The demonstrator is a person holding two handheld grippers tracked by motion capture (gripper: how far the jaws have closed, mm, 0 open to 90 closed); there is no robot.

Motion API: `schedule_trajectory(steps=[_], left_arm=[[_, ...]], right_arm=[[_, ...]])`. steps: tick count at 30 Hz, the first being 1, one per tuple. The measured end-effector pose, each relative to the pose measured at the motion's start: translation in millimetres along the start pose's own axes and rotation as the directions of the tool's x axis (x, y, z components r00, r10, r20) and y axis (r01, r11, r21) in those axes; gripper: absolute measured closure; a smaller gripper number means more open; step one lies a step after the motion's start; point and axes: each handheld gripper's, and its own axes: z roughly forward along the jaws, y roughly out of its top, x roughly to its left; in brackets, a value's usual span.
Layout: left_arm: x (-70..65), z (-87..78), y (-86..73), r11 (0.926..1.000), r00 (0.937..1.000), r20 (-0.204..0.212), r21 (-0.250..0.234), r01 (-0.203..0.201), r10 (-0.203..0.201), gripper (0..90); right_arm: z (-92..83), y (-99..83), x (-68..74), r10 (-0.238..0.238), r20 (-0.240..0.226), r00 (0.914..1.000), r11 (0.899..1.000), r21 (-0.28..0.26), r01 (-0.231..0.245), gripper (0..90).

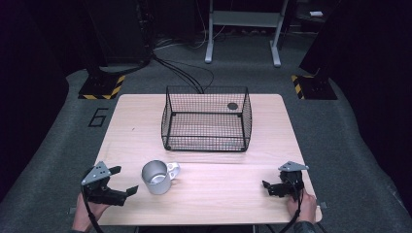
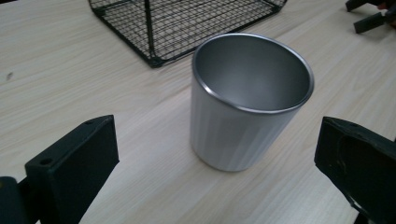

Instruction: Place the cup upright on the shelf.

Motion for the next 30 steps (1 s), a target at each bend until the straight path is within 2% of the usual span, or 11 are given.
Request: schedule_trajectory(steps=[5, 11, 16, 19, 21, 22, 25, 26, 30], left_arm=[[-7.3, 17.8, 11.7, 0.9991, 0.9986, 0.042, 0.027, -0.032, 0.031, 0.0], [-10.9, 32.9, 19.3, 0.9988, 0.997, 0.064, 0.021, -0.045, 0.043, 0.0], [-14.5, 43.5, 23.6, 0.9974, 0.9949, 0.084, 0.041, -0.06, 0.056, 0.0], [-16.7, 50.0, 24.6, 0.9963, 0.9939, 0.088, 0.05, -0.07, 0.066, 0.0], [-18.5, 54.8, 24.5, 0.9957, 0.995, 0.071, 0.055, -0.074, 0.07, 0.0], [-18.1, 56.6, 24.9, 0.995, 0.9945, 0.076, 0.064, -0.077, 0.072, 0.0], [-18.4, 60.5, 25.5, 0.9952, 0.9953, 0.061, 0.057, -0.079, 0.076, 0.0], [-18.3, 61.9, 26.1, 0.9944, 0.9948, 0.07, 0.069, -0.079, 0.075, 0.0], [-17.9, 68.0, 26.3, 0.9924, 0.9943, 0.062, 0.082, -0.092, 0.087, 0.0]], right_arm=[[0.0, 0.0, 0.0, 0.0, 0.0, 1.0, 1.0, 0.0, 0.0, 0.0], [0.1, 0.0, -0.1, -0.001, -0.001, 1.0, 1.0, 0.0, 0.001, 0.0], [0.1, 0.1, -0.1, -0.001, -0.001, 1.0, 1.0, 0.0, 0.001, 0.0], [0.1, 0.1, -0.1, -0.001, -0.001, 1.0, 1.0, 0.0, 0.001, 0.0], [0.1, 0.0, -0.1, -0.001, -0.001, 1.0, 1.0, 0.0, 0.001, 0.0], [0.0, 0.0, -0.1, -0.001, -0.001, 1.0, 1.0, 0.0, 0.001, 0.0], [0.1, 0.0, -0.1, -0.001, -0.001, 1.0, 1.0, 0.0, 0.001, 0.0], [0.1, 0.0, -0.1, -0.001, -0.001, 1.0, 1.0, 0.0, 0.001, 0.0], [0.1, 0.1, -0.2, -0.002, -0.002, 1.0, 1.0, 0.0, 0.002, 0.0]])
